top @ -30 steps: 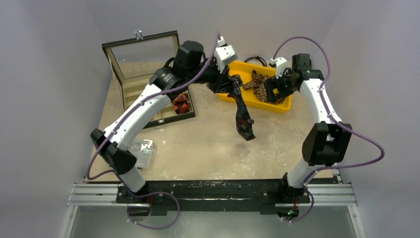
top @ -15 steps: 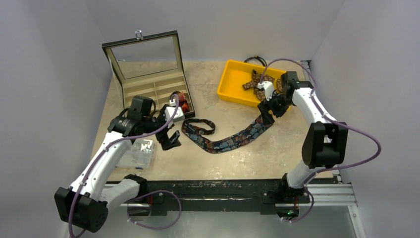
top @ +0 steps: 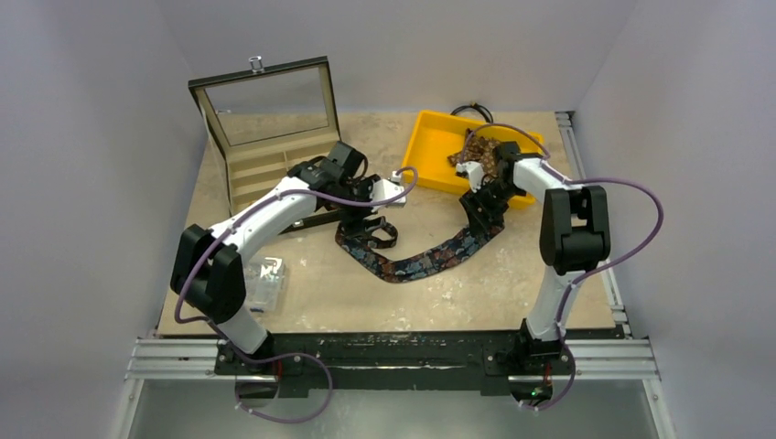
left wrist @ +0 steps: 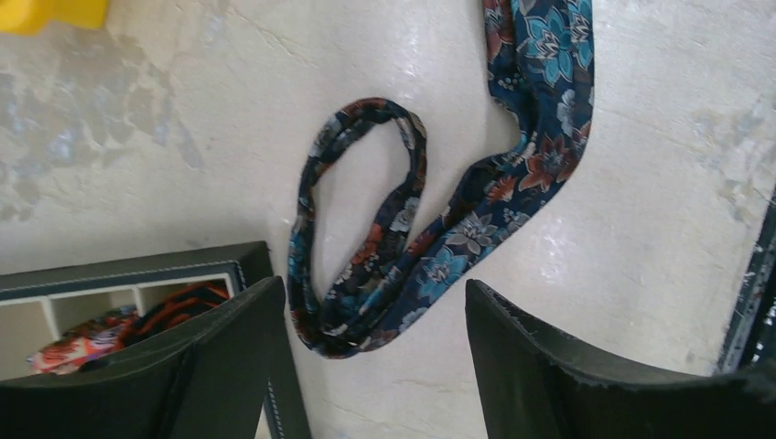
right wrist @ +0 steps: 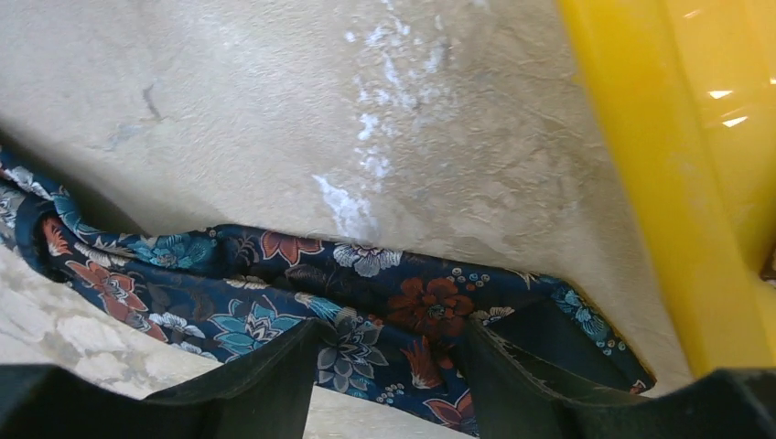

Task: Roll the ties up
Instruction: Place the tie at the center of the board, then flatten out the tie at the center of the board.

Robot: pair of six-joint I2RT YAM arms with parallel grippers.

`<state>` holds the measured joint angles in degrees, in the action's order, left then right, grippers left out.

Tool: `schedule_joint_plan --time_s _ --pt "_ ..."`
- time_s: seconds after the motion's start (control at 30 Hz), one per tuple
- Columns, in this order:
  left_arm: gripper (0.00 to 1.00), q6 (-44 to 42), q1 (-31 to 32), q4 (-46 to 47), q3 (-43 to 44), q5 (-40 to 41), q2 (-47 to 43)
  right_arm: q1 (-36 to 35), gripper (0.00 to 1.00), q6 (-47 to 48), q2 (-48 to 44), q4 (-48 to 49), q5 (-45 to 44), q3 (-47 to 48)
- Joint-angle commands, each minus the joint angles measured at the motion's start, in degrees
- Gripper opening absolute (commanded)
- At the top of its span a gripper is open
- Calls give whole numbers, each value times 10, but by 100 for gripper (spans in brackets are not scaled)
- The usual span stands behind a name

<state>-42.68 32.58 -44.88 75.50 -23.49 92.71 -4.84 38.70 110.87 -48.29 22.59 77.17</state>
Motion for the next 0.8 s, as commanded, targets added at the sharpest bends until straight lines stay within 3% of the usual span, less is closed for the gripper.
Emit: schedule_joint_plan --time_s 0.0,0.23,0.33,0.5,0.6,0.77 --pt "74 -10 -3 37 37 6 3 -14 57 -49 2 42 -44 -5" --pt "100 21 -20 102 -17 -13 -11 -3 40 -56 -65 49 -129 -112" --pt "100 50 -6 88 22 3 32 36 40 -36 -109 44 -149 -167" --pt "100 -41 40 56 71 -12 97 72 42 -21 -170 48 -157 -220" --pt "96 -86 76 67 89 20 137 77 42 -32 -195 45 -152 -241" --pt "85 -88 113 46 168 78 229 93 42 -32 -221 55 -172 -272"
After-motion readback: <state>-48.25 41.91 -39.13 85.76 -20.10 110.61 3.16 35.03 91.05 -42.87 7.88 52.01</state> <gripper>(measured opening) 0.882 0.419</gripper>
